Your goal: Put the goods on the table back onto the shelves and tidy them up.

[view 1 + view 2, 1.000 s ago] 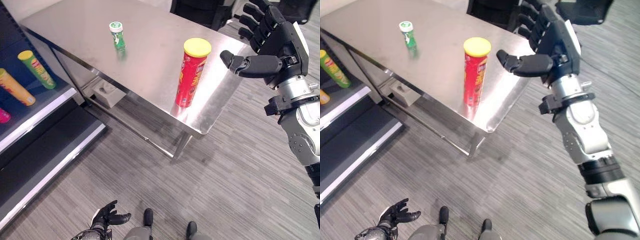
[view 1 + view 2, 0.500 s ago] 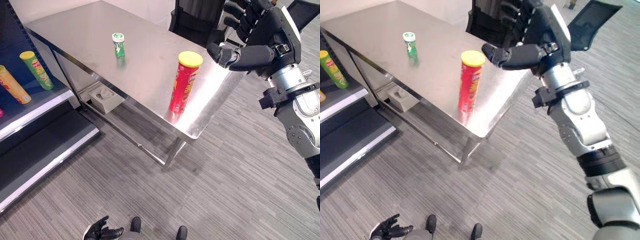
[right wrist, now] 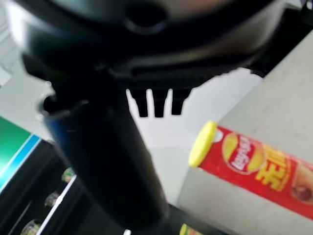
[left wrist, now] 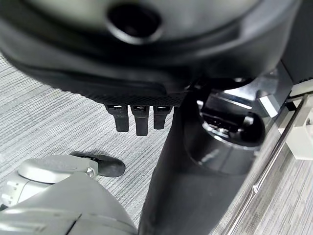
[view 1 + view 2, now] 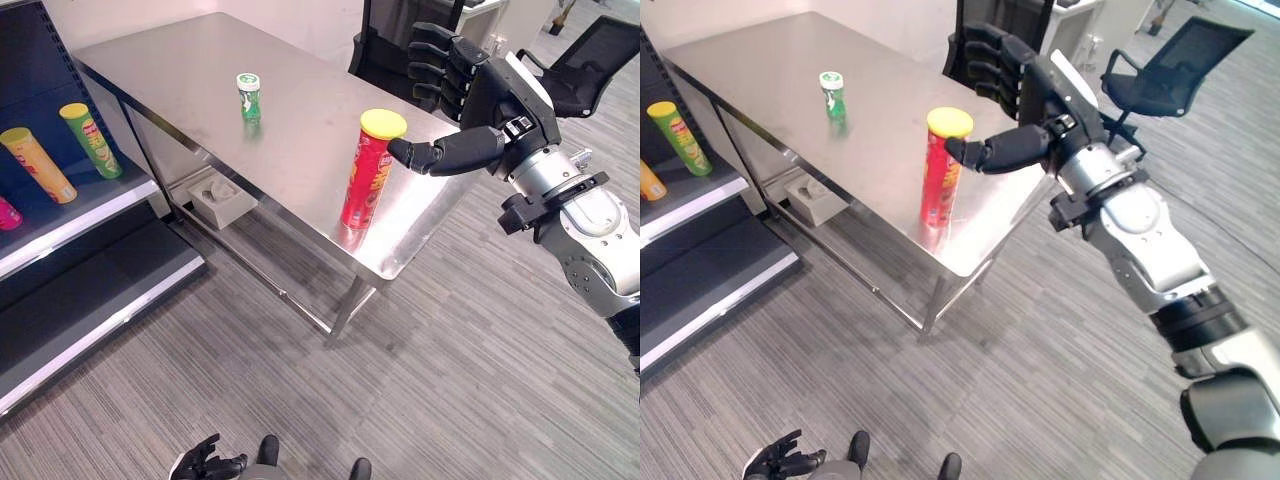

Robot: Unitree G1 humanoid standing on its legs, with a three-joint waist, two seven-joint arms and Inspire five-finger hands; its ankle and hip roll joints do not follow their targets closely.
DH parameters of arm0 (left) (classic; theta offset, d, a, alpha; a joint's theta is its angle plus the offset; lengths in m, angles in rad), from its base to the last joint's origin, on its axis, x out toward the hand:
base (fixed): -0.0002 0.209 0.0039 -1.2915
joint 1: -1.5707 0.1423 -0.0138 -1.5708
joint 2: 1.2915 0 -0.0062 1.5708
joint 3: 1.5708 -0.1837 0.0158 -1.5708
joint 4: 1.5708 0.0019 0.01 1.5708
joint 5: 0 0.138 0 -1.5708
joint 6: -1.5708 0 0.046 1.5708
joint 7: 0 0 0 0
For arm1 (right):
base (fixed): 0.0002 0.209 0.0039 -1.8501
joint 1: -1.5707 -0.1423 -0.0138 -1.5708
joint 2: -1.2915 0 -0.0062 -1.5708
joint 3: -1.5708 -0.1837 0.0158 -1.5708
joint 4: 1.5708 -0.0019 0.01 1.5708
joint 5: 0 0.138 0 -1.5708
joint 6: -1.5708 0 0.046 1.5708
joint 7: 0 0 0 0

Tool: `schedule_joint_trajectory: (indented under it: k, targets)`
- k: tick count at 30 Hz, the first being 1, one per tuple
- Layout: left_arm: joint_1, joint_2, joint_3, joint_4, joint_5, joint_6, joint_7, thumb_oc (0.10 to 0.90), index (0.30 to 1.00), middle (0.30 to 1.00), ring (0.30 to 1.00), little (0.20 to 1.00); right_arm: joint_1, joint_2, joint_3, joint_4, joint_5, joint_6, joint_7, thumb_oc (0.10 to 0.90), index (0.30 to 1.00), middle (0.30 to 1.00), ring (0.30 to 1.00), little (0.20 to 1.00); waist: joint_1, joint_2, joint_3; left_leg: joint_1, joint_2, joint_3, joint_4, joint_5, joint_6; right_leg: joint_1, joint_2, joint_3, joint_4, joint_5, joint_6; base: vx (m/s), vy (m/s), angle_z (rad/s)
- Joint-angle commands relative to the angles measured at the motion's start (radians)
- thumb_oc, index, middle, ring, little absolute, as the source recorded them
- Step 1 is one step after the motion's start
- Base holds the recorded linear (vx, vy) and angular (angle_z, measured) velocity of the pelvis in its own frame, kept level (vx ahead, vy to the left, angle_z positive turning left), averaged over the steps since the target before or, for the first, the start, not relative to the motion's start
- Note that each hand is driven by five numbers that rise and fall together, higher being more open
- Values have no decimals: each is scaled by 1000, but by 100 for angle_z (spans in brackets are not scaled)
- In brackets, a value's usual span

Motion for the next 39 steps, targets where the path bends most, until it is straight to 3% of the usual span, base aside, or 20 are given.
schedule_joint_trajectory:
  k: [1, 20, 39]
  targets:
    - [-31, 28, -78, 24, 29, -37, -8, 800, 900, 900, 900, 900, -193, -22, 14, 88, -17, -59, -25, 800, 900, 900, 900, 900, 29, -2, -68, 15, 49, 38, 3, -80, -55, 28, -55, -19, 7, -33, 78, 0, 0, 0]
    - [-32, 45, -86, 29, 14, -38, -1, 800, 900, 900, 900, 900, -313, 15, 109, 256, -36, -23, -36, 800, 900, 900, 900, 900, 54, -20, -61, -9, 39, 22, 3, -78, -51, 14, -64, -31, 7, -23, 84, 2, 1, 1]
    - [-37, 49, -104, 43, -11, -28, -8, 800, 900, 900, 900, 900, -374, 121, 145, 449, 35, 32, -12, 800, 900, 900, 900, 900, 82, -37, -44, -20, 40, 7, 3, -76, -54, 9, -61, -42, 7, -24, 85, 4, -2, 3]
